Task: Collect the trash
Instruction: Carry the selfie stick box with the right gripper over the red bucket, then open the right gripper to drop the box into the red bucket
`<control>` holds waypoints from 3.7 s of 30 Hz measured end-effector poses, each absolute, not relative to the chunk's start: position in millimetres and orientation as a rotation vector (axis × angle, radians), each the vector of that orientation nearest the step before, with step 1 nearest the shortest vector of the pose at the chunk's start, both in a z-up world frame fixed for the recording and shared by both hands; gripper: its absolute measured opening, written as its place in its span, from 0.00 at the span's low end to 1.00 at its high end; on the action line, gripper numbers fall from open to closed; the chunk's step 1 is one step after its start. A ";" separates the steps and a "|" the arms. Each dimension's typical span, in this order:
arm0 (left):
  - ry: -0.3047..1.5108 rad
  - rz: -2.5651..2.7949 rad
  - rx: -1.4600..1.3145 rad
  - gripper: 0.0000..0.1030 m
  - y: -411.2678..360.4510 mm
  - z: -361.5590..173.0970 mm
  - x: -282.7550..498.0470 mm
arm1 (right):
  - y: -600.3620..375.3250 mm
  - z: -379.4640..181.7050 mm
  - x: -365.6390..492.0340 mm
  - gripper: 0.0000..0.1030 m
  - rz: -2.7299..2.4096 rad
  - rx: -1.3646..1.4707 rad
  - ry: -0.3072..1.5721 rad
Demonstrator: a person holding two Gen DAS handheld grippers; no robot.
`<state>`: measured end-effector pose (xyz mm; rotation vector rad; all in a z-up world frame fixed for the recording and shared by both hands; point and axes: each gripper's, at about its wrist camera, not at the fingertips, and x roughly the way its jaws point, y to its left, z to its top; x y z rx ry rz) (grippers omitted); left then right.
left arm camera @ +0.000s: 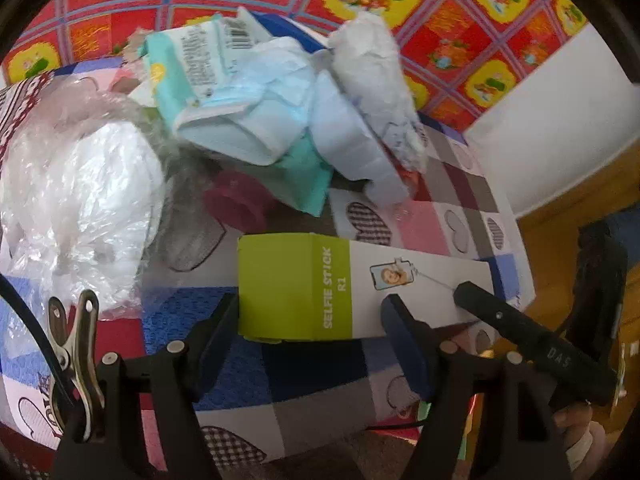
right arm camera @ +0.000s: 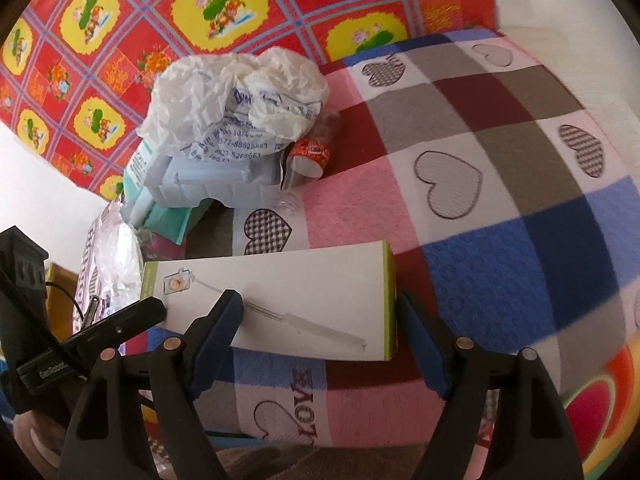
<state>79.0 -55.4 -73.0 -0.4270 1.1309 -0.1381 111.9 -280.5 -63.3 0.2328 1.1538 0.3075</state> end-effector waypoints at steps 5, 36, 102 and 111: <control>1.128 -0.212 -0.402 0.73 -63.1 -67.4 75.6 | -290.1 -54.1 91.6 0.78 0.240 0.256 1.123; 1.118 -0.758 -0.061 0.73 -215.3 -44.5 32.3 | -407.1 -26.9 -91.5 0.78 -0.290 0.555 0.888; 1.397 -0.835 0.245 0.64 -531.6 -307.5 -30.5 | -715.5 -292.5 -196.2 0.77 -0.482 0.701 1.110; 1.400 -0.850 0.268 0.64 -535.6 -308.3 -32.3 | -713.9 -284.3 -194.5 0.77 -0.504 0.600 1.107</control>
